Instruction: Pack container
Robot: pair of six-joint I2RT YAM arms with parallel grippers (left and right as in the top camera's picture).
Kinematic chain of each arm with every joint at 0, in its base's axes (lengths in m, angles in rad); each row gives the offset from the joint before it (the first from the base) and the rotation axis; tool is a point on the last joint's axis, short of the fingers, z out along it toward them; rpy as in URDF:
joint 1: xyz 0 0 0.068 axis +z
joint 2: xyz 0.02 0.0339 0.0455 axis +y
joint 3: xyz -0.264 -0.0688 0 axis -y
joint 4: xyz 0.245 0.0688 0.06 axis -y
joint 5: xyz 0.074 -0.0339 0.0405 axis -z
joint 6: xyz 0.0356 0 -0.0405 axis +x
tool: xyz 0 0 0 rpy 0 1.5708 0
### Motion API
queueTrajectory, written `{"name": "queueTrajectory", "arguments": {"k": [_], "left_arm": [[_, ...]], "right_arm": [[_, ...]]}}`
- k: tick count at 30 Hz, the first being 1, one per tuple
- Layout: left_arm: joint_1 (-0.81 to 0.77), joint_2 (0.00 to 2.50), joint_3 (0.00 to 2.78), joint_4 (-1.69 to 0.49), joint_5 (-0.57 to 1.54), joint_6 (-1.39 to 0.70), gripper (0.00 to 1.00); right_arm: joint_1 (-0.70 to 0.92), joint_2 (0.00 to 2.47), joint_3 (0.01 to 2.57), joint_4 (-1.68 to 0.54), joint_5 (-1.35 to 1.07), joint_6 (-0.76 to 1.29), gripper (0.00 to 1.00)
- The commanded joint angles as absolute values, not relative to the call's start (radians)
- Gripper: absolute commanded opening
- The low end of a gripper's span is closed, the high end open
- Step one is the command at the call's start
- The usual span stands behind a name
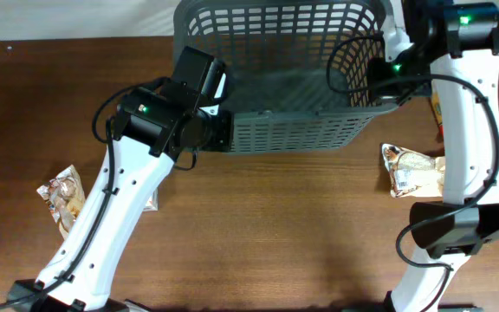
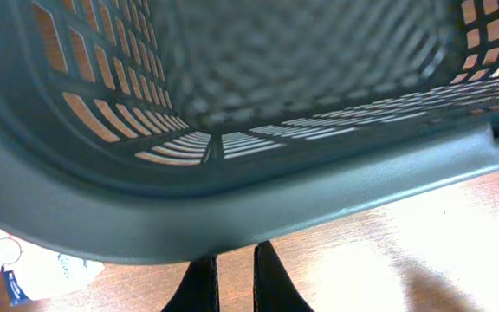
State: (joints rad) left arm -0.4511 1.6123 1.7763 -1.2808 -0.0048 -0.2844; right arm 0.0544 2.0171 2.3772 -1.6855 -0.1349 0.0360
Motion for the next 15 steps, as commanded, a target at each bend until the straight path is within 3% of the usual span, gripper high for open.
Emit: {"name": "queueTrajectory", "arguments": {"k": [1,9,15], "left_arm": [[-0.452,1.57,1.768,-1.287,-0.015,-0.281,0.02],[-0.489,1.374,1.768,-1.316,-0.049,-0.273,0.02],[-0.445,1.195,1.768,-1.453,-0.314,-0.374,0.02]], "right_arm": [[0.061,2.02,2.482,-1.688,-0.174,0.022,0.04],[0.051,2.004,2.759,-1.699,-0.234,0.077,0.04],[-0.065,1.954,2.816,-1.699,-0.006,0.242,0.04]]}}
